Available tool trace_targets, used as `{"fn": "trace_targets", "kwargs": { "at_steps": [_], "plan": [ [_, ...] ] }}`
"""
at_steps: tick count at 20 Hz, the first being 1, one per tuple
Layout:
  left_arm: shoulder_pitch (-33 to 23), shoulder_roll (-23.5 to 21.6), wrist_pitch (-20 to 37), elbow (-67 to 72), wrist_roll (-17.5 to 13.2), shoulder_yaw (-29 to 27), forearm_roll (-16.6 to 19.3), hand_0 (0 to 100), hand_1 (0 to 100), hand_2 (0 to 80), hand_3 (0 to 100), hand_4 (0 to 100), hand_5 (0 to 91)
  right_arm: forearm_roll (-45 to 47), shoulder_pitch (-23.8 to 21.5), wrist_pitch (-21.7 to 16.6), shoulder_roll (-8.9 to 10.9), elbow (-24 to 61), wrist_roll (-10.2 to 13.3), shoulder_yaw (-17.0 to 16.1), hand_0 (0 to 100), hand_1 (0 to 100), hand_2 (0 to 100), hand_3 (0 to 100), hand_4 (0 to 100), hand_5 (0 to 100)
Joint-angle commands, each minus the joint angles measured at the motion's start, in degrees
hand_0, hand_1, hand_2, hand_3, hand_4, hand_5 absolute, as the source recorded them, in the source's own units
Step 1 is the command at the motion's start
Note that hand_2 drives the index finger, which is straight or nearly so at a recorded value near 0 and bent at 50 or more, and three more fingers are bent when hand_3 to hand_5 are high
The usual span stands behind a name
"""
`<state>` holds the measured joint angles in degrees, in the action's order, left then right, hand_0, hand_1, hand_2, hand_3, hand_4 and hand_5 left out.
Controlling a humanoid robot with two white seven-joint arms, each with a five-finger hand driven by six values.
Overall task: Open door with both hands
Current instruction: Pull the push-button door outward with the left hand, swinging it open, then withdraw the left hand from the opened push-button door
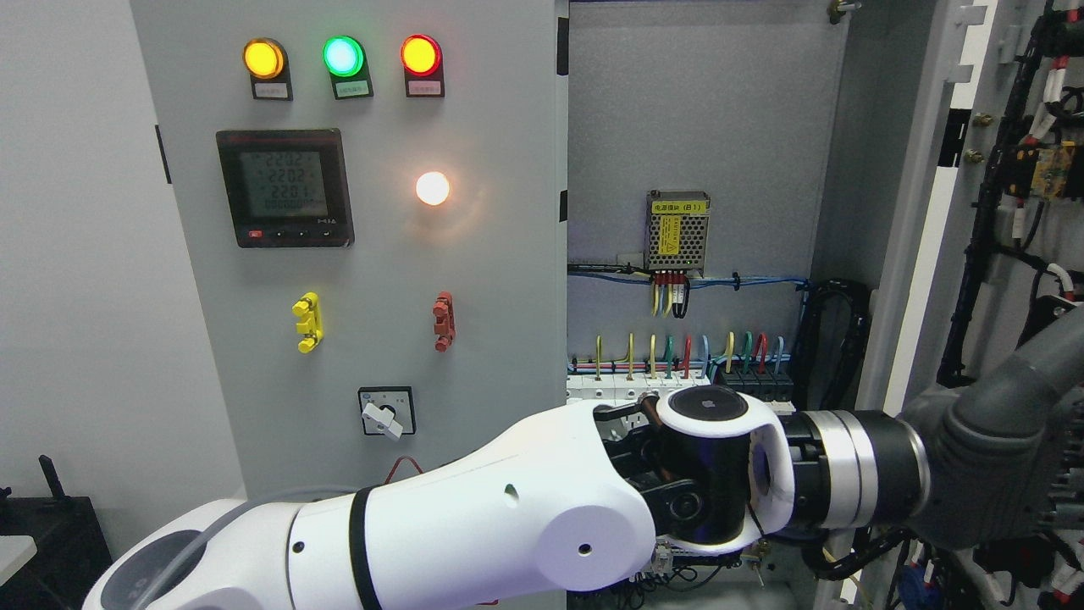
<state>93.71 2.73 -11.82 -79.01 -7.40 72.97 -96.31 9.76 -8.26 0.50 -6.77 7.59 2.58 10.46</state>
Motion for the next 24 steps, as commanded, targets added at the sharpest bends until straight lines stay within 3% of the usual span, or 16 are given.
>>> {"fn": "trace_targets", "kwargs": {
  "at_steps": [1, 6, 9, 13, 18, 24],
  "plan": [
    [-0.02, 1.84, 0.05, 0.88, 0.28, 0.59, 0.07, 0, 0, 0.0, 0, 3, 0.0, 0.00, 0.00, -0.06, 0.00, -0.03, -0.03, 0.00, 0, 0, 0, 0, 0, 0],
    [-0.11, 1.06, -0.66, 0.88, -0.25, -0.29, 0.77, 0, 0, 0.0, 0, 3, 0.0, 0.00, 0.00, 0.03, 0.00, 0.05, -0.03, 0.00, 0, 0, 0, 0, 0, 0],
    [-0.46, -2.53, -0.75, 0.18, -0.60, -0.46, 0.86, 0, 0, 0.0, 0, 3, 0.0, 0.00, 0.00, 0.03, 0.00, 0.05, -0.03, 0.00, 0, 0, 0, 0, 0, 0],
    [-3.35, -11.05, -0.83, -3.59, -4.89, -0.99, 2.08, 0, 0, 0.0, 0, 3, 0.0, 0.00, 0.00, 0.03, 0.00, 0.05, -0.03, 0.00, 0, 0, 0, 0, 0, 0],
    [-11.96, -23.88, -1.98, -13.61, -8.76, -3.80, 9.89, 0, 0, 0.0, 0, 3, 0.0, 0.00, 0.00, -0.06, 0.00, 0.05, -0.03, 0.00, 0, 0, 0, 0, 0, 0],
    [-18.21, -39.27, -1.98, -19.95, -16.67, -3.98, 10.88, 0, 0, 0.0, 0, 3, 0.0, 0.00, 0.00, 0.03, 0.00, 0.05, -0.03, 0.00, 0, 0, 0, 0, 0, 0]
  ]
}}
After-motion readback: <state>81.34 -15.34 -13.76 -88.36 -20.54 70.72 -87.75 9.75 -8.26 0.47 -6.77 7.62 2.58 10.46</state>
